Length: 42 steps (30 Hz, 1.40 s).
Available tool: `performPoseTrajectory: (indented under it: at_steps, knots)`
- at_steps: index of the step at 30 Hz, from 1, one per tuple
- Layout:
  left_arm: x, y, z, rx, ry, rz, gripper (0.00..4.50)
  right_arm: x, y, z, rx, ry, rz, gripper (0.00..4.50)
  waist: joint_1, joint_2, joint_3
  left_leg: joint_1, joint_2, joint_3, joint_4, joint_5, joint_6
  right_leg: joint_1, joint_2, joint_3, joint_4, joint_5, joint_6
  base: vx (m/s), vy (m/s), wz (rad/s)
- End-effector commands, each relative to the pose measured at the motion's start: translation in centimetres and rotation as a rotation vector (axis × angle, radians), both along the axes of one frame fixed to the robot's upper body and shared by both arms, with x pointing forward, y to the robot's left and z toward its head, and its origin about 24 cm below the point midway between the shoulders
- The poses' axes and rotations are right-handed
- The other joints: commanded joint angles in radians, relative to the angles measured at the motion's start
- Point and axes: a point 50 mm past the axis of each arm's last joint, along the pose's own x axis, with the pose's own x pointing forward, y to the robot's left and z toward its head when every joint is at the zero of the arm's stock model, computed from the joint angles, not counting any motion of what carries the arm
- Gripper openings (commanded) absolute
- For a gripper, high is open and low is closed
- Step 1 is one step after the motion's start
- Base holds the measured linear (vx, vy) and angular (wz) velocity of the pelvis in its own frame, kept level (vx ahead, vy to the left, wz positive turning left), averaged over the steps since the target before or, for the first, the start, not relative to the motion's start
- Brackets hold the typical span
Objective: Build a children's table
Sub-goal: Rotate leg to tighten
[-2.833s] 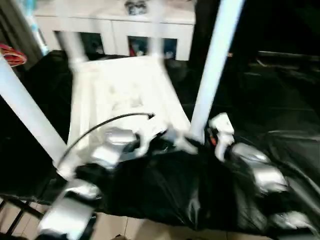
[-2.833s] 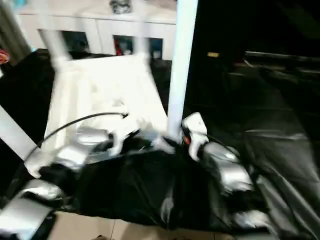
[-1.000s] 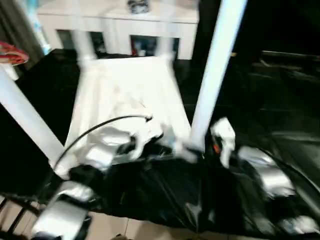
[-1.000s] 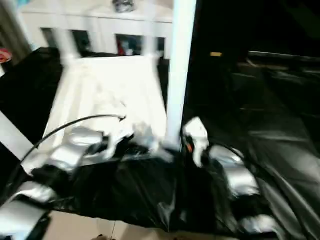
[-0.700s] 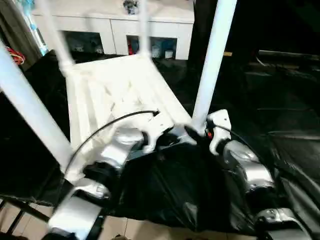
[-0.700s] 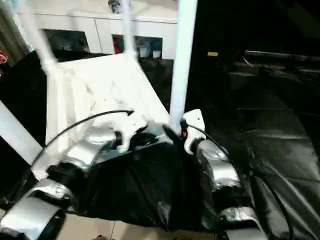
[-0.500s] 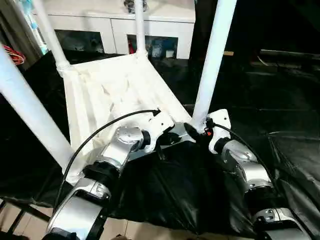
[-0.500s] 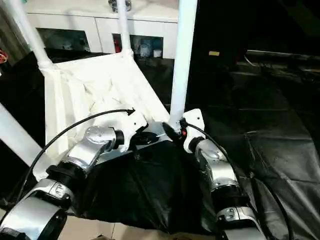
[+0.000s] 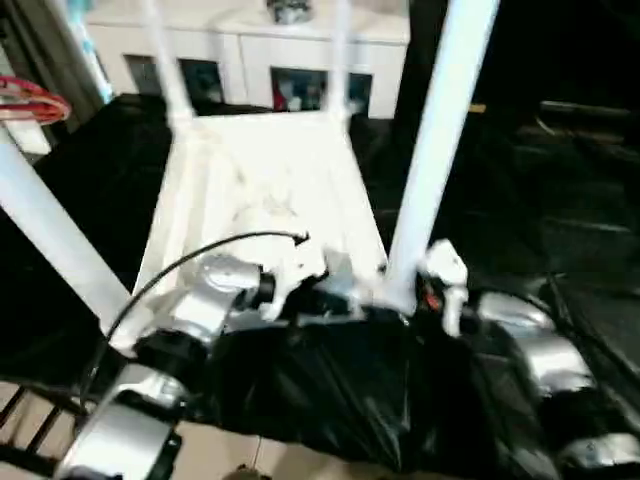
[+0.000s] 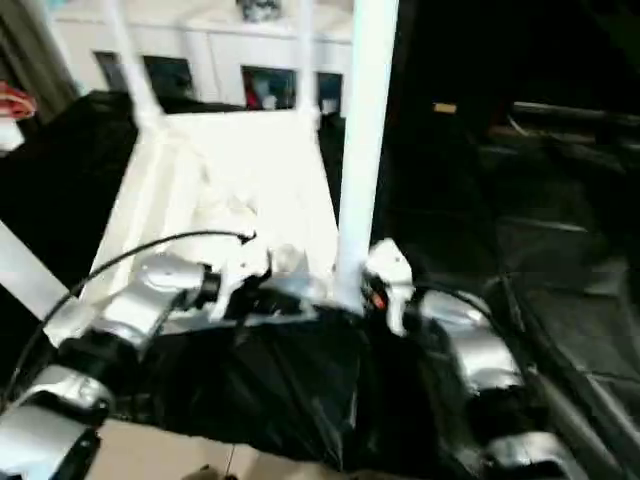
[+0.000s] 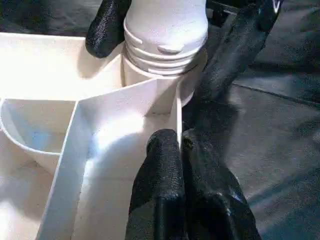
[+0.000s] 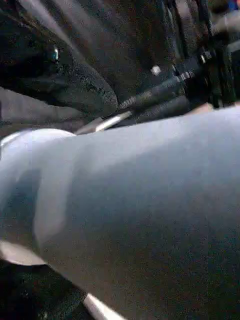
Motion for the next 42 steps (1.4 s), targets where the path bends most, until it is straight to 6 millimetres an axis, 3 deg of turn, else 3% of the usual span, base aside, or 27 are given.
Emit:
performPoseTrajectory:
  at_steps: [1,10,17,20,21,23,25,26,27,29,35,36,37,42]
  knots:
    - [-0.3,-0.9,1.6,-0.078,-0.034,-0.102,0.0,-0.6,0.1,-0.1,-0.014,0.029,0.077,3.87,-0.001,-0.007,-0.067,0.006,0.026,-0.008,-0.066,-0.203,0.067,0.052,-0.047,0.037,-0.062,-0.182,-0.252,0.0,0.0,0.0]
    - [-0.5,0.5,1.4,-0.034,0.008,-0.145,0.0,-1.2,0.3,-0.1,-0.033,0.073,0.183,3.13,0.006,-0.004,-0.071,0.007,0.028,-0.007,-0.063,-0.169,0.076,0.049,-0.046,0.035,-0.053,-0.121,-0.278,0.0,0.0,0.0]
    - [-0.5,0.3,1.2,-0.04,0.0,-0.117,0.0,-1.5,0.9,-0.6,-0.021,0.091,0.183,2.75,0.008,-0.004,-0.071,0.006,0.027,-0.008,-0.063,-0.182,0.063,0.053,-0.047,0.036,-0.053,-0.131,-0.272,0.0,0.0,0.0]
    - [0.4,-0.8,1.3,-0.08,-0.05,0.016,0.0,-0.9,1.5,-0.9,0.014,0.051,0.048,2.74,0.007,-0.004,-0.069,0.008,0.028,-0.008,-0.064,-0.195,0.054,0.049,-0.048,0.037,-0.058,-0.152,-0.266,0.0,0.0,0.0]
    - [0.9,-1.6,1.3,-0.093,-0.081,0.088,0.0,-0.2,1.7,-1.4,0.004,0.036,-0.071,2.73,0.004,-0.009,-0.068,0.006,0.027,-0.009,-0.065,-0.2,0.051,0.05,-0.048,0.036,-0.059,-0.166,-0.262,0.0,0.0,0.0]
    - [1.2,-2.4,1.3,-0.105,-0.099,0.147,0.0,0.5,1.9,-1.8,-0.003,0.021,-0.176,2.72,-0.007,-0.012,-0.064,0.009,0.021,-0.012,-0.069,-0.238,0.02,0.048,-0.052,0.035,-0.074,-0.292,-0.224,0.0,0.0,0.0]
    - [1.4,-3.0,1.3,-0.113,-0.105,0.178,0.0,1.0,2.1,-2.1,0.0,0.022,-0.257,2.72,-0.013,-0.015,-0.061,0.005,0.018,-0.014,-0.072,-0.247,0.017,0.049,-0.052,0.035,-0.08,-0.357,-0.191,0.0,0.0,0.0]
    - [1.4,-3.1,1.3,-0.115,-0.106,0.186,0.0,1.1,2.1,-2.2,0.0,0.023,-0.277,2.72,-0.016,-0.013,-0.06,0.009,0.018,-0.014,-0.072,-0.26,0.018,0.044,-0.051,0.035,-0.086,-0.385,-0.177,0.0,0.0,0.0]
    - [1.6,-3.6,1.3,-0.118,-0.108,0.214,0.0,1.4,2.3,-2.4,0.006,0.027,-0.32,2.72,-0.017,-0.019,-0.062,0.009,0.018,-0.014,-0.071,-0.261,0.018,0.045,-0.05,0.035,-0.085,-0.385,-0.174,0.0,0.0,0.0]
    - [2.0,-5.1,1.3,-0.123,-0.129,0.315,0.0,2.2,3.4,-2.8,0.034,0.038,-0.452,2.72,-0.022,-0.011,-0.06,0.01,0.018,-0.015,-0.073,-0.261,0.012,0.041,-0.05,0.035,-0.086,-0.387,-0.175,0.0,0.0,0.0]
    - [1.8,-6.3,1.4,-0.125,-0.154,0.326,0.0,3.1,5.6,-2.3,0.076,0.01,-0.536,2.72,-0.029,-0.012,-0.066,0.005,0.015,-0.014,-0.07,-0.23,0.032,0.045,-0.048,0.036,-0.082,-0.32,-0.183,0.0,0.0,0.0]
    - [1.8,-6.3,1.4,-0.126,-0.155,0.318,0.0,3.1,5.7,-2.2,0.076,0.0,-0.532,2.72,-0.029,-0.011,-0.066,0.005,0.016,-0.013,-0.07,-0.225,0.034,0.045,-0.048,0.036,-0.081,-0.309,-0.186,0.0,0.0,0.0]
    - [1.8,-6.3,1.4,-0.125,-0.156,0.314,0.0,3.1,5.7,-2.1,0.075,-0.006,-0.529,3.07,-0.03,-0.01,-0.066,0.004,0.016,-0.013,-0.07,-0.22,0.039,0.046,-0.046,0.036,-0.079,-0.293,-0.191,0.0,0.0,0.0]
    - [1.4,-5.3,1.4,-0.126,-0.152,0.231,0.0,3.1,4.3,-1.5,0.066,-0.036,-0.472,3.46,-0.031,-0.009,-0.066,0.004,0.016,-0.012,-0.069,-0.226,0.051,0.047,-0.047,0.035,-0.08,-0.295,-0.195,0.0,0.0,0.0]
